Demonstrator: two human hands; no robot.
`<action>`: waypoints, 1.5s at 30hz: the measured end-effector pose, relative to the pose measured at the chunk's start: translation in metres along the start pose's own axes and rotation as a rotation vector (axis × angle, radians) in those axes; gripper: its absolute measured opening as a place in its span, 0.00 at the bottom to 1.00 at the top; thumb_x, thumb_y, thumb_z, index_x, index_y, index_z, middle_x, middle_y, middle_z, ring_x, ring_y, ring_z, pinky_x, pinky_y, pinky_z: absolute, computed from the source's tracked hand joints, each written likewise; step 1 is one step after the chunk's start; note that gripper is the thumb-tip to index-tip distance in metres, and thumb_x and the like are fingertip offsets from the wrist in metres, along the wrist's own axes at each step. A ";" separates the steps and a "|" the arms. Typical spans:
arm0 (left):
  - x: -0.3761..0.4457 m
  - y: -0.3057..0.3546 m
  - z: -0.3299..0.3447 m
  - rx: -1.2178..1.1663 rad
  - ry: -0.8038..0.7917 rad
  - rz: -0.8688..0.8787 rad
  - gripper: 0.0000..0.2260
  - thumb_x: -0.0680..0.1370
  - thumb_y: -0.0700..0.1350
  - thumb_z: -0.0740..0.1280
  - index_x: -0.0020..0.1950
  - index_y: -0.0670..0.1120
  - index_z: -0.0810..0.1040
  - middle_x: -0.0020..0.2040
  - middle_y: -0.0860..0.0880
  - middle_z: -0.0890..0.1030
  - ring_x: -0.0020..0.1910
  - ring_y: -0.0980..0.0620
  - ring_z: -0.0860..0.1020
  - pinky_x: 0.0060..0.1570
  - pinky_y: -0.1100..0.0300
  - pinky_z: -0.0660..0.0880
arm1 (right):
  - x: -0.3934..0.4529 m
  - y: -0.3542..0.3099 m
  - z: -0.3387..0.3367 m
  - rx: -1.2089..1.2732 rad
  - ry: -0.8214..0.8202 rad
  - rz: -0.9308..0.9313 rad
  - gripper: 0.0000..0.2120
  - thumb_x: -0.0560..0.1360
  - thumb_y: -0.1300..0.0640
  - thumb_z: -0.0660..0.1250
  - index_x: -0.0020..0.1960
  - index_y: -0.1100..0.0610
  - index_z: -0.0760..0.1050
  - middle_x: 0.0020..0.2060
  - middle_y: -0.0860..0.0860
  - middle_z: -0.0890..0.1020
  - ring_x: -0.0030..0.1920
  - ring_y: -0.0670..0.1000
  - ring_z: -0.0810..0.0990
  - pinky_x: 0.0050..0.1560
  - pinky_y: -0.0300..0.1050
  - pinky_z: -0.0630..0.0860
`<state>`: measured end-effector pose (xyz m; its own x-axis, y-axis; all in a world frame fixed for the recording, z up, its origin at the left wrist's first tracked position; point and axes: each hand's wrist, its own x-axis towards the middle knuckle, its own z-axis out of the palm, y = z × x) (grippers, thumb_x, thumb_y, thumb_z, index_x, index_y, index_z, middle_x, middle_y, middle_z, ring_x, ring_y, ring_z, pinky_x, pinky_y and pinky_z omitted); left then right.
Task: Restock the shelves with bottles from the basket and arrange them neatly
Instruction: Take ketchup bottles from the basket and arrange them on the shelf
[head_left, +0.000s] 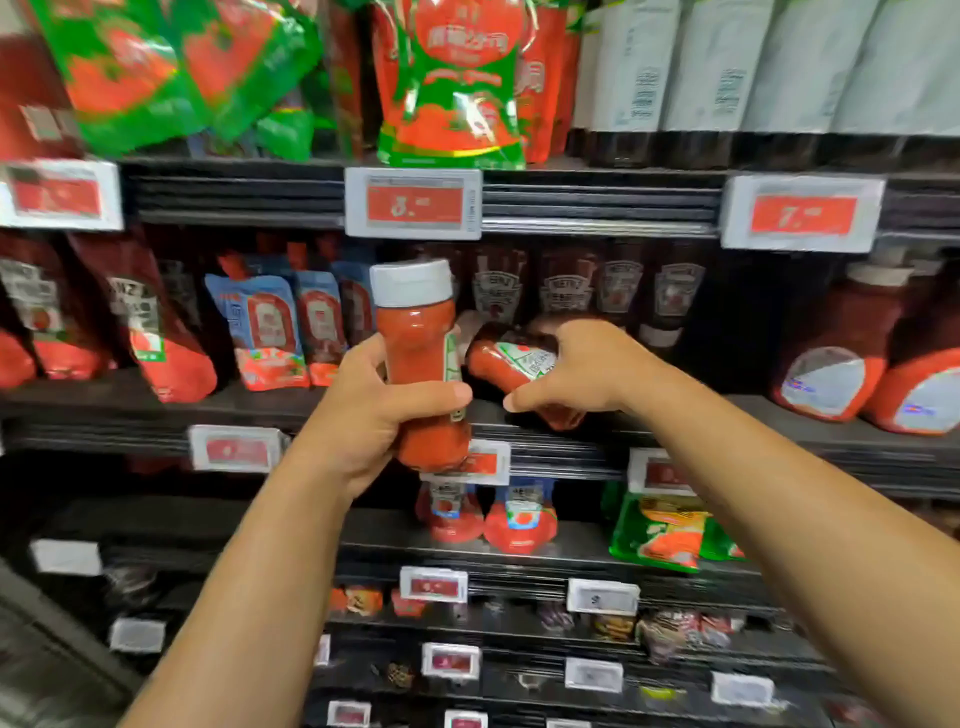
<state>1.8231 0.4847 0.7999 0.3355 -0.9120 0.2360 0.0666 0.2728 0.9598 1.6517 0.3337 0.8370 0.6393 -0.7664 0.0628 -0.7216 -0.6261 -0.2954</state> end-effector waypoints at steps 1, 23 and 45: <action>0.003 0.000 -0.004 0.001 -0.014 0.004 0.25 0.58 0.45 0.81 0.55 0.48 0.84 0.46 0.46 0.85 0.45 0.50 0.84 0.44 0.57 0.80 | 0.008 -0.009 0.002 -0.038 -0.046 0.012 0.37 0.60 0.30 0.77 0.57 0.55 0.80 0.47 0.50 0.84 0.47 0.54 0.80 0.44 0.46 0.75; 0.060 -0.025 0.179 0.047 -0.023 -0.125 0.23 0.60 0.46 0.84 0.50 0.41 0.81 0.43 0.42 0.86 0.44 0.44 0.86 0.47 0.46 0.83 | -0.083 0.087 0.013 1.756 0.050 0.165 0.20 0.83 0.45 0.60 0.66 0.58 0.77 0.60 0.64 0.82 0.60 0.60 0.83 0.57 0.64 0.80; 0.052 -0.069 0.180 0.042 0.086 -0.096 0.29 0.57 0.46 0.84 0.54 0.45 0.79 0.46 0.49 0.87 0.47 0.50 0.86 0.47 0.56 0.83 | -0.039 0.133 -0.021 1.610 0.517 0.237 0.11 0.68 0.64 0.79 0.50 0.61 0.84 0.45 0.56 0.88 0.46 0.54 0.88 0.42 0.42 0.82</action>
<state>1.6666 0.3630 0.7738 0.4086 -0.9033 0.1307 0.0637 0.1711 0.9832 1.5250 0.2769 0.8153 0.1854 -0.9807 0.0620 0.4036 0.0185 -0.9147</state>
